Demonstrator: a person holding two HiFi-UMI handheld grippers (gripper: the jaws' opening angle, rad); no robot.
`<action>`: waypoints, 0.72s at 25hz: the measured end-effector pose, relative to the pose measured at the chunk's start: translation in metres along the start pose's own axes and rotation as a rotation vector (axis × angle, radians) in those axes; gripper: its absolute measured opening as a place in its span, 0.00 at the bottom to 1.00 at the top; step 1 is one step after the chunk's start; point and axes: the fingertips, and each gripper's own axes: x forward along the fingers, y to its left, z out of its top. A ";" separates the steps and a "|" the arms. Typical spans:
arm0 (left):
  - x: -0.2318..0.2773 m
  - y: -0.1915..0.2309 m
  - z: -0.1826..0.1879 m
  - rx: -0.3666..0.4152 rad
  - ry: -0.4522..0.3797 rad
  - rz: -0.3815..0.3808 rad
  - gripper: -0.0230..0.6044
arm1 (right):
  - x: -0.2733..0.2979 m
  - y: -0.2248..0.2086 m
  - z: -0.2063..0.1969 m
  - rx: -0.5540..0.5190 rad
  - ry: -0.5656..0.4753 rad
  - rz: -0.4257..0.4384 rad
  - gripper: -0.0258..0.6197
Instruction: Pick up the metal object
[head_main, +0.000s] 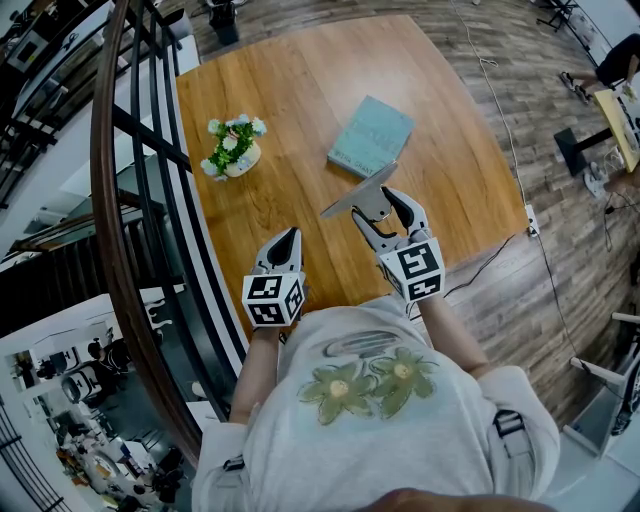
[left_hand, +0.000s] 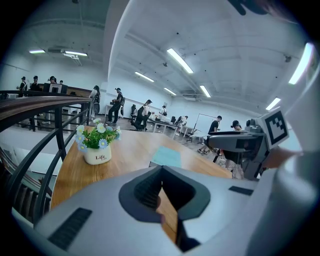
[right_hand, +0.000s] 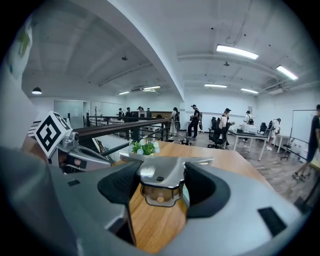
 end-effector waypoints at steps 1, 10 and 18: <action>0.000 0.000 0.000 0.000 0.000 0.000 0.06 | 0.000 0.000 0.000 0.001 -0.002 0.000 0.48; 0.001 -0.004 0.001 0.004 -0.001 0.000 0.06 | -0.002 -0.001 0.003 0.007 -0.012 0.002 0.48; 0.001 -0.002 0.000 0.005 0.000 0.001 0.06 | 0.001 -0.001 0.001 0.003 -0.009 0.004 0.48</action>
